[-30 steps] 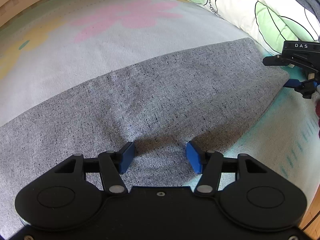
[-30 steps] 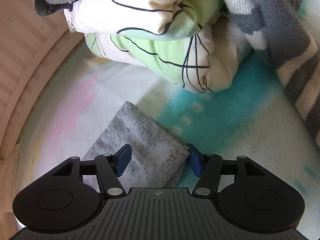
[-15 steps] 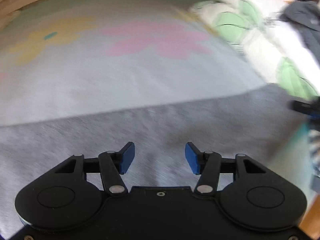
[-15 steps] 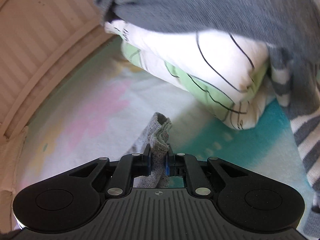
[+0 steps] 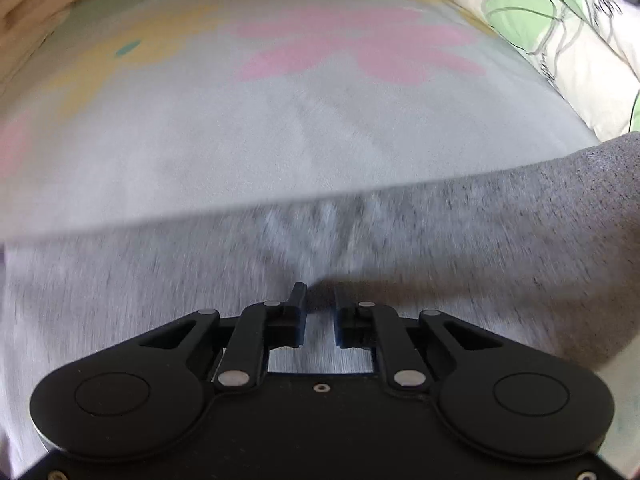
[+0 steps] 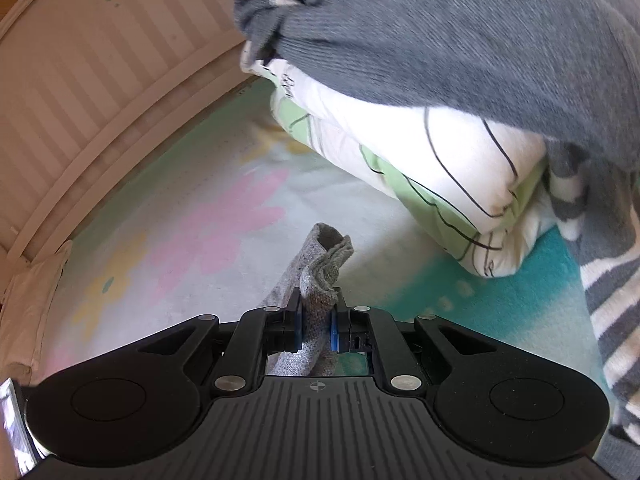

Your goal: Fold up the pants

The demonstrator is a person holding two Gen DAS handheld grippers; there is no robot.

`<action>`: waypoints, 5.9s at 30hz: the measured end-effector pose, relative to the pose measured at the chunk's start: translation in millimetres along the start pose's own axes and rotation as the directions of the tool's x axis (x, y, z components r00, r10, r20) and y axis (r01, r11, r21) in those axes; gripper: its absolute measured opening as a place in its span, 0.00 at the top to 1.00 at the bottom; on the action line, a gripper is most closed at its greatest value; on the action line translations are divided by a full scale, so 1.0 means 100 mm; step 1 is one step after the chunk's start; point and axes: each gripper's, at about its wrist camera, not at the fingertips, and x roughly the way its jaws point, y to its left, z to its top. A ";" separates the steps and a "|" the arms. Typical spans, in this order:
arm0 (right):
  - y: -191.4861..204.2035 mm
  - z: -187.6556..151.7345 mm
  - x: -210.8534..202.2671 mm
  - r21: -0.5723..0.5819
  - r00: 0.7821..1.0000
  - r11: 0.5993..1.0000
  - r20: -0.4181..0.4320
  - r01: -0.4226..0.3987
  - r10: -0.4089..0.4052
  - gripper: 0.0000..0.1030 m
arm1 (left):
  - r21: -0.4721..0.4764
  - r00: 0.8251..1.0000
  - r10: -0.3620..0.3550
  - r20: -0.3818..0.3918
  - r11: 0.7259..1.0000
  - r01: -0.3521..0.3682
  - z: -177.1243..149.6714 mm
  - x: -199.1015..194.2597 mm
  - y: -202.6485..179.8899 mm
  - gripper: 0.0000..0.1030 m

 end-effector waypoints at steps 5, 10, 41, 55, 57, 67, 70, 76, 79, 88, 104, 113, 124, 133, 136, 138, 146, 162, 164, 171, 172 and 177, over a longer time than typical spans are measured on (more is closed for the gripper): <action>0.13 -0.01 -0.06 -0.028 1.000 1.000 0.007 -0.014 0.014 0.88 | 0.024 0.999 -0.042 -0.012 0.999 0.043 -0.54 -0.27 0.03 0.83; 0.44 -0.06 -0.18 -0.102 0.999 0.994 0.012 -0.044 0.046 0.88 | 0.070 0.997 -0.080 -0.008 0.994 0.081 -0.78 -0.53 0.35 0.79; 3.58 -2.20 0.53 -0.485 0.867 0.743 -0.423 -0.462 0.263 0.71 | -0.255 0.991 0.127 0.046 0.961 -0.111 -0.53 -0.91 3.11 0.78; 2.04 -1.76 -0.19 -0.534 0.961 0.808 -0.237 -0.249 0.140 0.94 | -0.019 1.000 -0.016 0.021 1.000 0.017 -0.58 -0.68 2.21 0.59; 1.95 -1.91 -0.21 -0.556 0.957 0.791 -0.264 -0.255 0.123 0.94 | -0.027 1.000 0.001 -0.028 1.000 -0.002 -0.57 -0.55 2.19 0.58; 2.18 -2.26 0.15 -0.649 0.952 0.712 -0.294 -0.267 0.090 0.94 | -0.122 0.995 -0.034 -0.092 0.992 0.022 -0.50 -0.37 2.39 0.49; 2.09 -2.24 0.23 -0.670 0.971 0.722 -0.240 -0.176 0.014 0.94 | -0.113 0.995 -0.034 -0.090 0.993 0.024 -0.51 -0.36 2.44 0.48; 1.60 -2.00 0.31 -0.466 0.963 0.882 -0.263 -0.072 -0.060 1.00 | -0.112 0.995 -0.045 -0.094 0.993 0.034 -0.49 -0.33 2.46 0.48; 1.62 -1.95 0.18 -0.452 0.950 0.886 -0.310 -0.104 -0.047 0.98 | -0.102 0.995 -0.040 -0.091 0.994 0.031 -0.48 -0.34 2.47 0.48; 1.94 -1.49 0.13 -0.393 0.959 0.891 -0.252 -0.226 0.132 0.95 | -0.088 0.996 -0.030 -0.079 0.996 0.023 -0.49 -0.35 2.43 0.48; 2.21 -1.35 0.82 -0.381 0.971 0.917 -0.237 -0.118 0.026 0.95 | -0.122 0.995 -0.054 -0.087 0.992 0.043 -0.48 -0.38 2.50 0.45; 2.16 -1.37 1.29 -0.359 0.955 0.933 -0.287 -0.029 -0.081 1.00 | -0.068 0.998 -0.036 -0.056 0.997 0.033 -0.59 -0.44 2.41 0.45; 2.78 -1.64 0.69 -0.422 0.949 0.881 -0.302 -0.215 0.087 0.93 | -0.197 0.999 0.016 0.050 0.980 -0.006 -0.66 -0.96 3.09 0.46; 3.47 -2.22 0.61 -0.493 0.886 0.787 -0.442 -0.372 0.142 0.83 | -0.349 0.986 0.151 0.077 0.930 -0.115 -0.79 -1.18 3.92 0.41; 3.60 -2.40 0.68 -0.516 0.872 0.766 -0.475 -0.384 0.117 0.83 | -0.386 0.985 0.165 0.060 0.913 -0.129 -0.85 -1.17 4.15 0.41; 3.69 -2.52 0.73 -0.530 0.863 0.757 -0.498 -0.383 0.088 0.83 | -0.396 0.982 0.184 0.049 0.906 -0.150 -0.90 -1.14 4.27 0.41; 3.77 -2.74 0.77 -0.573 0.862 0.732 -0.505 -0.369 0.039 0.70 | -0.438 0.977 0.213 0.020 0.880 -0.183 -1.14 -1.06 4.68 0.29; 3.84 -2.81 0.84 -0.585 0.855 0.713 -0.517 -0.385 0.038 0.63 | -0.620 0.985 0.173 0.009 0.774 -0.130 -1.33 -1.09 5.14 0.13; 3.84 -2.80 0.84 -0.582 0.854 0.716 -0.519 -0.386 0.039 0.63 | -0.670 0.991 0.131 0.003 0.736 -0.095 -1.39 -1.02 5.23 0.10; 3.83 -2.77 0.84 -0.563 0.845 0.725 -0.533 -0.396 0.047 0.63 | -0.735 0.991 0.111 0.070 0.678 -0.024 -1.37 -0.89 5.39 0.02; 3.82 -2.76 0.83 -0.558 0.843 0.728 -0.536 -0.399 0.051 0.63 | -0.740 0.990 0.121 0.076 0.672 -0.025 -1.34 -0.87 5.41 0.02; 3.76 -2.65 0.79 -0.507 0.830 0.752 -0.549 -0.421 0.094 0.64 | -0.749 0.977 0.197 0.080 0.658 -0.072 -1.21 -0.84 5.37 0.33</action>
